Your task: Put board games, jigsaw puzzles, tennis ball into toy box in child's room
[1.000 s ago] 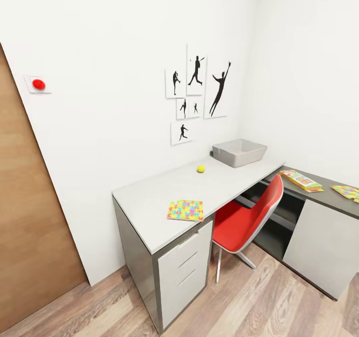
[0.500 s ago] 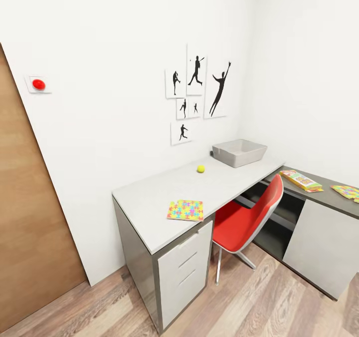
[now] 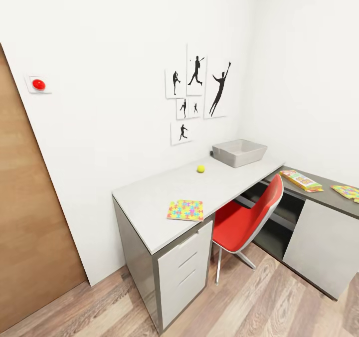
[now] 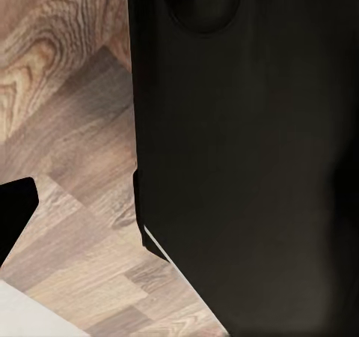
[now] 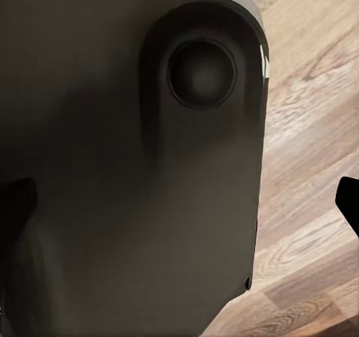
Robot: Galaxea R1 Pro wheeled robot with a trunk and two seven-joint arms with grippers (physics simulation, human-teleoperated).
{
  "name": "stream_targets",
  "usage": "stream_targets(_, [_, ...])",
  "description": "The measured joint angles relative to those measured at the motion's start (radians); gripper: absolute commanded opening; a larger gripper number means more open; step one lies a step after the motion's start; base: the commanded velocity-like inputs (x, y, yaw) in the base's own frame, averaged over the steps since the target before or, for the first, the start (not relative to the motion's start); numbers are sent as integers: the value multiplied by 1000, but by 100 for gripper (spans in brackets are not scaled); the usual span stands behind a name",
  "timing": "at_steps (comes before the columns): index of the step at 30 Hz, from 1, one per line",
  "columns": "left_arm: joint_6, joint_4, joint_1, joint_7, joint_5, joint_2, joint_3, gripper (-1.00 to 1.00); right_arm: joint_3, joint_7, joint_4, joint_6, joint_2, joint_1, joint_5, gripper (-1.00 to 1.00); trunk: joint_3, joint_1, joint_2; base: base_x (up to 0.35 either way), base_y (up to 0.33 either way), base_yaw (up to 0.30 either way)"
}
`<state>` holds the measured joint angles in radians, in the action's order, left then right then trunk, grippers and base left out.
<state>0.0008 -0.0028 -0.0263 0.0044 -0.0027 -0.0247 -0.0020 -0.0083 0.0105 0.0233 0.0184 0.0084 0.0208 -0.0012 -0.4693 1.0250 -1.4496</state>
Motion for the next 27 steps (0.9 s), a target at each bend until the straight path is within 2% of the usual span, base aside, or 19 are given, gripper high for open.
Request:
stream_targets(22, [-4, 2, -10, 2, -6, -12, -4, 100, 10, -5, 14, -22, 4, 1, 3, 100, 0, 0, 0, 0, 0, -2])
stream_targets(27, [-5, 2, -10, 3, -6, -13, -4, 100, 9, -5, 15, -23, 4, 0, 3, 100, 0, 0, 0, 0, 0, -91])
